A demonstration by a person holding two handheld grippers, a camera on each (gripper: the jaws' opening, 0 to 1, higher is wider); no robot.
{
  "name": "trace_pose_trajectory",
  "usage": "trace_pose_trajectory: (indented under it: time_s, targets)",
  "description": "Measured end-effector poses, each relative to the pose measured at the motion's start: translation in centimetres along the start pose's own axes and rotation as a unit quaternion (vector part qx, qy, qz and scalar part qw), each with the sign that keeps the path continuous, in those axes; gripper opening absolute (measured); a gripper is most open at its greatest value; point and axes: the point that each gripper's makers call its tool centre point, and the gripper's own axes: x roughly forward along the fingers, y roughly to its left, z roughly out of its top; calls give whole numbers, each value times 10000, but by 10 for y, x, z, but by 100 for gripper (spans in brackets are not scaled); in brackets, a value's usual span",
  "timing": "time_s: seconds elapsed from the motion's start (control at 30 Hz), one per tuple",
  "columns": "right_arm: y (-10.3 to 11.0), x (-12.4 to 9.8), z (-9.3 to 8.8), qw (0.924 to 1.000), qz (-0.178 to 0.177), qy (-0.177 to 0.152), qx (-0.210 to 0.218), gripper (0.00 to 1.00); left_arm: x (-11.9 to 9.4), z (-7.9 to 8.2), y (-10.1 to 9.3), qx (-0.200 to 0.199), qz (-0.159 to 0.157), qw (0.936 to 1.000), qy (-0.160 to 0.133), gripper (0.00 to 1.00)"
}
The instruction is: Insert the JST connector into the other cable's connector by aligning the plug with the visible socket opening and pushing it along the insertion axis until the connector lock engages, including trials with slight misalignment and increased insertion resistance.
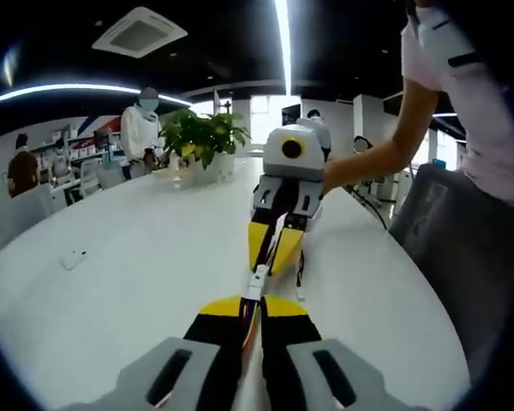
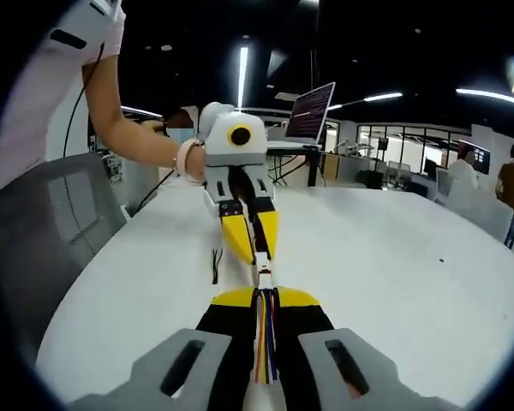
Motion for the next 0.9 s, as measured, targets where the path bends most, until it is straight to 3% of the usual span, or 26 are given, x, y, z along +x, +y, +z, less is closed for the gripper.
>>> trace_pose_trajectory:
  time_s: [0.53,0.73,0.9]
  targets:
    - [4,-2,1,9998,143,30,-144,3,6,3,-4,249,-113,9995,166,1]
    - [2,-6,3,9999,151,-35,-43,3,5,3,1,63,-99,9998,147,1]
    - [2,-6,4,9998,184,-49,-58,3,6,6,-1,149,-117,9996,196,1]
